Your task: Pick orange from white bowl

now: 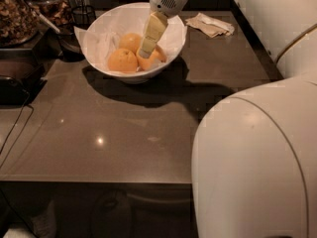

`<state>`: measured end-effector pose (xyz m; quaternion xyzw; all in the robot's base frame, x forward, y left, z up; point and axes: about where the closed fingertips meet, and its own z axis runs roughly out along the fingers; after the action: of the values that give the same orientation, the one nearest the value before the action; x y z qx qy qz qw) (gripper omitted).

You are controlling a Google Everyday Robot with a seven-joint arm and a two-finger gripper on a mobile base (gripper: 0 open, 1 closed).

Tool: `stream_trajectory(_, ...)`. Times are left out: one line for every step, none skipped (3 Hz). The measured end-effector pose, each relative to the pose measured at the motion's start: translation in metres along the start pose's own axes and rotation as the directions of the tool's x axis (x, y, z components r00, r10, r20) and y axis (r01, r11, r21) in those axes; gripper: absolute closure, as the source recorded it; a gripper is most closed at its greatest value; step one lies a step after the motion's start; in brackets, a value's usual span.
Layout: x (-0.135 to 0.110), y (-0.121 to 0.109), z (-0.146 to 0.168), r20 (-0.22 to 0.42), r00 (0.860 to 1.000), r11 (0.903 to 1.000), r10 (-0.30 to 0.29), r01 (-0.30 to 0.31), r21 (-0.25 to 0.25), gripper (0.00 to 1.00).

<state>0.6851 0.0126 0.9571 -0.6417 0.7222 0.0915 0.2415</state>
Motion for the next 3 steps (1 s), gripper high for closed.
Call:
stream_trajectory(0.000,0.000,0.000,0.000,1.000,1.0000,0.000,0.000,0.000,0.00)
stream_trajectory(0.009,-0.006,0.004,-0.023,0.994,0.9948,0.102,-0.102,-0.002,0.00)
stream_trajectory(0.028,-0.016,0.012,-0.070,0.966,0.9682,0.249,-0.250,-0.006,0.00)
